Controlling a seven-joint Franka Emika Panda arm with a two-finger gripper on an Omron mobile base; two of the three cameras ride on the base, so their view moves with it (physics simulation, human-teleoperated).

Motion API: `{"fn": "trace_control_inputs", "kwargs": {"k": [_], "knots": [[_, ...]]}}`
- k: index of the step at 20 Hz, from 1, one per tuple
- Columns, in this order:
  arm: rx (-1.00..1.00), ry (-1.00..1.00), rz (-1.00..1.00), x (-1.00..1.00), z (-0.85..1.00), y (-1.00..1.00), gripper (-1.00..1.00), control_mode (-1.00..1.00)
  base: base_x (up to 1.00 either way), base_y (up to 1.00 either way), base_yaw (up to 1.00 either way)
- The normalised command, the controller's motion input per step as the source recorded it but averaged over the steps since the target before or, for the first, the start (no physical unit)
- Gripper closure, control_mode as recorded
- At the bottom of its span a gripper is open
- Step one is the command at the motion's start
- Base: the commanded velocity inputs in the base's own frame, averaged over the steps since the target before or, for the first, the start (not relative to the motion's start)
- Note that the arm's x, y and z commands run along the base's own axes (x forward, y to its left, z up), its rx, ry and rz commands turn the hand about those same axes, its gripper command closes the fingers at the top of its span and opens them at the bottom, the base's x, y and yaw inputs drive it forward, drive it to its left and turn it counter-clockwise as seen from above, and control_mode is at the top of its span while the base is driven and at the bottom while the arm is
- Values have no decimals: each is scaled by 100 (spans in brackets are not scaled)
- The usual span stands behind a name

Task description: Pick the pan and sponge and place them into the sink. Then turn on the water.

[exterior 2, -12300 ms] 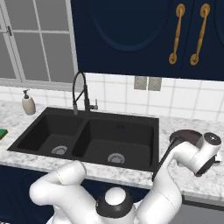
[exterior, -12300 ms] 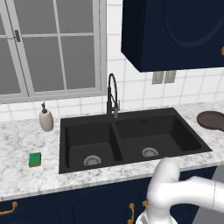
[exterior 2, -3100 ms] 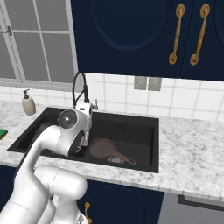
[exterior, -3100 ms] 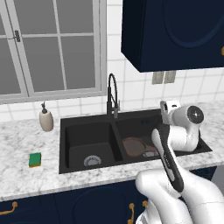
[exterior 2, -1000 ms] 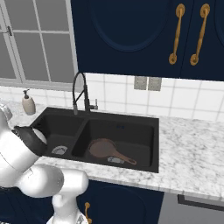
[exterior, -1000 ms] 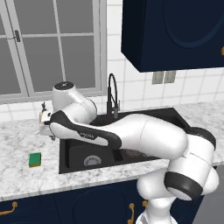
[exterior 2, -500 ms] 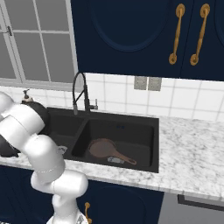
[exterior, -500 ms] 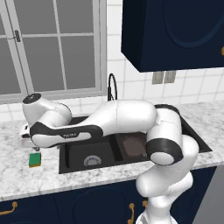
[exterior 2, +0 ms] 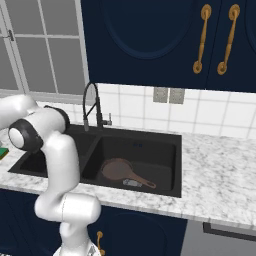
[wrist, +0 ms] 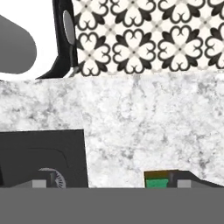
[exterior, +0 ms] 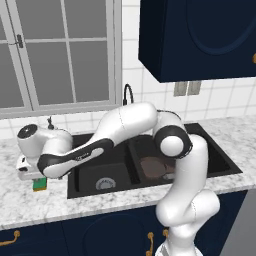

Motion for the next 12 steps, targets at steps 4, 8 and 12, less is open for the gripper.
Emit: {"fn": "trace_control_inputs", "kwargs": {"k": [4,8,12], "knots": [[0,0,2,38,-24,10,-100,-100,0,0,0],[0,0,6,46,-23,0,-100,-100,0,0,0],[0,0,7,38,-29,0,-100,-100,0,0,0]]}}
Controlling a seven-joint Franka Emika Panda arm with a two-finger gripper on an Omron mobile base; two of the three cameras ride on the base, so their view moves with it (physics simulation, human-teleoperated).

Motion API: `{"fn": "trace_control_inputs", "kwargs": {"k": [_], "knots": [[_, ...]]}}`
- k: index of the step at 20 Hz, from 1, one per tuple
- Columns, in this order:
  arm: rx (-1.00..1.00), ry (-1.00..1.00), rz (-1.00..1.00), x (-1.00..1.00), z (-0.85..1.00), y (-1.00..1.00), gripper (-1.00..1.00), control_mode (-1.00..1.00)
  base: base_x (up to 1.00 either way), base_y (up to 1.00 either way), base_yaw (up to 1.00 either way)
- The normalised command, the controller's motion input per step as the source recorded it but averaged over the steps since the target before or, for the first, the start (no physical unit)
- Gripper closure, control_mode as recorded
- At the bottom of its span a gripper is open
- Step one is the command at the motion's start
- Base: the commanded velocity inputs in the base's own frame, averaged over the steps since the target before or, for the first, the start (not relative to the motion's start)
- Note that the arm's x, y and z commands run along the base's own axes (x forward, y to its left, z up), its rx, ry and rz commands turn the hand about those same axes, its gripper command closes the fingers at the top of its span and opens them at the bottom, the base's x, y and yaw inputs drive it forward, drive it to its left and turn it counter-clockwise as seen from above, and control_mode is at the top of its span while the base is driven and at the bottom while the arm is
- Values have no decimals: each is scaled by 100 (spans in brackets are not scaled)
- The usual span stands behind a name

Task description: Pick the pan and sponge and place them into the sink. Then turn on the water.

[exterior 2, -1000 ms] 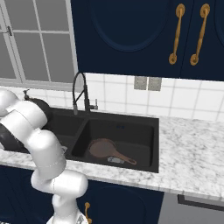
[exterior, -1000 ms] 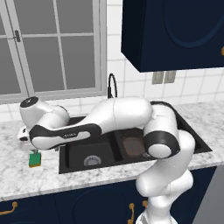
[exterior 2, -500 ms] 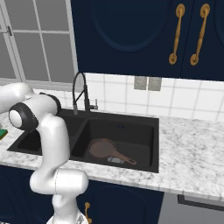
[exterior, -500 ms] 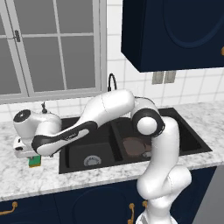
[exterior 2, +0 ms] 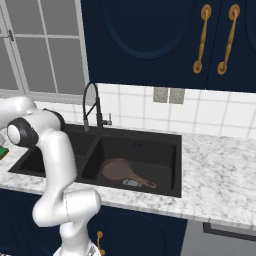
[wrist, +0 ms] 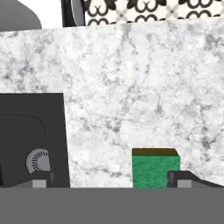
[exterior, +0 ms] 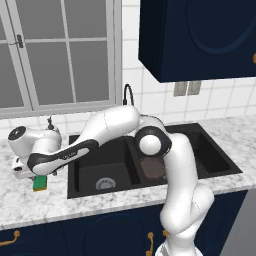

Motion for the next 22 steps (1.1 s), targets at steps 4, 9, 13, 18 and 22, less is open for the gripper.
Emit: {"fn": "trace_control_inputs", "kwargs": {"k": [4,9,13,18,22], "knots": [[5,-4,10,25,-47,0,-100,-100,0,0,0],[7,-2,9,29,-31,0,-100,-100,0,0,0],[7,0,6,24,-13,8,-100,-100,0,0,0],[5,0,4,12,-13,11,-100,-100,0,0,0],[3,0,1,1,-14,14,-100,-100,0,0,0]]}}
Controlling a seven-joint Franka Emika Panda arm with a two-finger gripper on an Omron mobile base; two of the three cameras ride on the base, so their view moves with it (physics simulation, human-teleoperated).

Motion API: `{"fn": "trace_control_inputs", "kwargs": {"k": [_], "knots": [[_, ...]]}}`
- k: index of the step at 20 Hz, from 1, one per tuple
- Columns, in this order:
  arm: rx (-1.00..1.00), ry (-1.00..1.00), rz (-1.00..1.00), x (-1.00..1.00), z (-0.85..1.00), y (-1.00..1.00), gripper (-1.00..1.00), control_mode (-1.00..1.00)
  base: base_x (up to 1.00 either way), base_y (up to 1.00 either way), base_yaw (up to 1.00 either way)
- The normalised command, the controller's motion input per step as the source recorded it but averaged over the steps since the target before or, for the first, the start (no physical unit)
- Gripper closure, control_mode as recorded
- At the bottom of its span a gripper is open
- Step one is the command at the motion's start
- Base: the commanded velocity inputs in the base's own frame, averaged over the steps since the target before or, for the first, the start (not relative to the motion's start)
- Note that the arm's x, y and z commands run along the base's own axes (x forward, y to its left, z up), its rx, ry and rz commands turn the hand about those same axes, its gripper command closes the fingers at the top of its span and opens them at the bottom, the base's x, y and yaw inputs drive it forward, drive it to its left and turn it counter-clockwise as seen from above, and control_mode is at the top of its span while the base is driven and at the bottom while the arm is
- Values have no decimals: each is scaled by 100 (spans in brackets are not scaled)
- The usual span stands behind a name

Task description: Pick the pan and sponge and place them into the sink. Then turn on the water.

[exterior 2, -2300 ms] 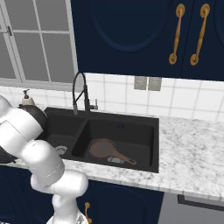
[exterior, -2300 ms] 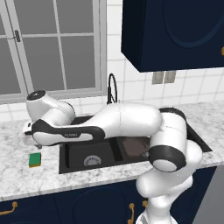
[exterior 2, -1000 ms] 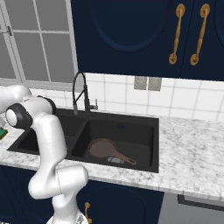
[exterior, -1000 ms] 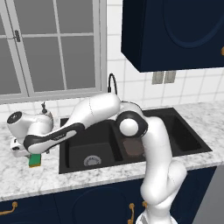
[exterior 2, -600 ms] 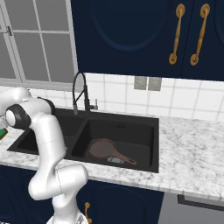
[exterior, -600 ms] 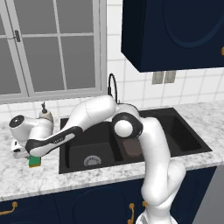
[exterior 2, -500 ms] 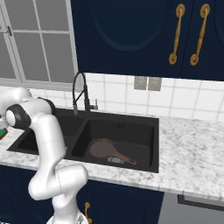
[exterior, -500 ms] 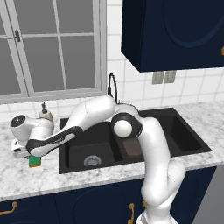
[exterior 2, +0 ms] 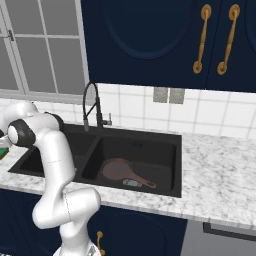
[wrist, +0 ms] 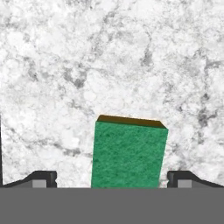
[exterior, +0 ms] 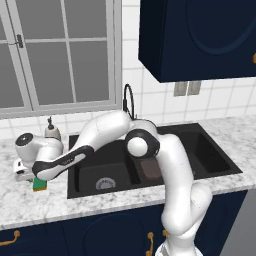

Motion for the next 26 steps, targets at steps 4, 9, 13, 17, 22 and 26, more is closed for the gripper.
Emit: {"fn": "trace_control_inputs", "kwargs": {"k": [4,9,13,17,22,26], "knots": [[0,0,0,0,-15,1,-100,-100,0,0,0],[0,0,0,0,-17,1,-100,-100,0,0,0],[0,0,0,0,-19,6,-100,-100,0,0,0],[0,-1,0,0,-22,17,-100,-100,0,0,0],[0,-2,0,0,-24,19,-100,-100,0,0,0],[2,0,0,0,-52,1,-100,-100,0,0,0]]}}
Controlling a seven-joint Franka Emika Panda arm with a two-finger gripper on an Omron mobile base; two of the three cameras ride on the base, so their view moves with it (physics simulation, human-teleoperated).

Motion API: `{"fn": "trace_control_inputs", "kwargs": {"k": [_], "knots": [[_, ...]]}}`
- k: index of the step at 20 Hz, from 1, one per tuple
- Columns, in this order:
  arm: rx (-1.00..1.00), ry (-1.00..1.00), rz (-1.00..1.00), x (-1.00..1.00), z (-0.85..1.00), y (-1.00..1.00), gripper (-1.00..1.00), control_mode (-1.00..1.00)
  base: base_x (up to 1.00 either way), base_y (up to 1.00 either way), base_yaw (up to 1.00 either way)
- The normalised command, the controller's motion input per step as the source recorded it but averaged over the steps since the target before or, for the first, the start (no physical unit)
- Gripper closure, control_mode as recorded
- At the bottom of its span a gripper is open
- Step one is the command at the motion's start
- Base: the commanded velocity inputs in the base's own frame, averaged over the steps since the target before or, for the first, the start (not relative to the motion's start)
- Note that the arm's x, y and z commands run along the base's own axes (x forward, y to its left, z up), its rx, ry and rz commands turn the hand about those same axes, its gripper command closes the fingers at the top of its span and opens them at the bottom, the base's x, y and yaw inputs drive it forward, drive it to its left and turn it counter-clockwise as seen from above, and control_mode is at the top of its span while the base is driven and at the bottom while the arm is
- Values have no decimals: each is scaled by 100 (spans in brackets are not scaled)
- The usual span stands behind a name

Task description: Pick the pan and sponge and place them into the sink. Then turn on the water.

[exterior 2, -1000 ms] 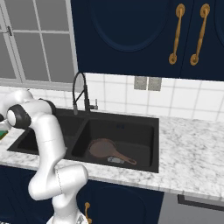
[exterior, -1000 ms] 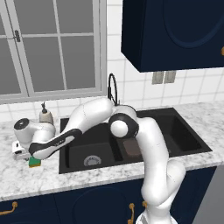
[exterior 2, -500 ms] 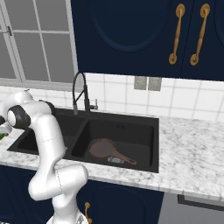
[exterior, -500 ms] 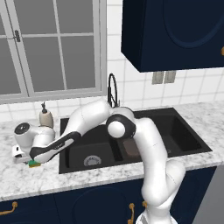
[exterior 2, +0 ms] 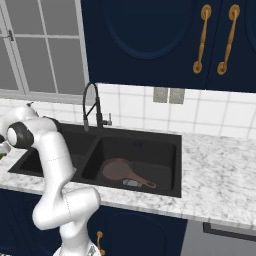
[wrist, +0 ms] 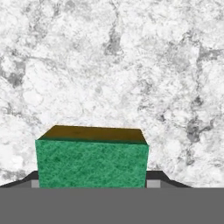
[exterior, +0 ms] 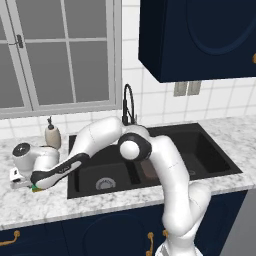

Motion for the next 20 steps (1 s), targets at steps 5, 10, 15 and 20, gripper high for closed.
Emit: {"fn": "trace_control_inputs", "kwargs": {"k": [5,10,15,20], "knots": [[0,0,0,-1,-54,0,100,-100,0,0,0],[0,-15,0,-24,-10,0,100,-100,0,0,0],[0,-33,-2,-50,48,-13,100,-100,0,0,0],[2,-1,-20,-47,75,-65,100,-100,0,0,0]]}}
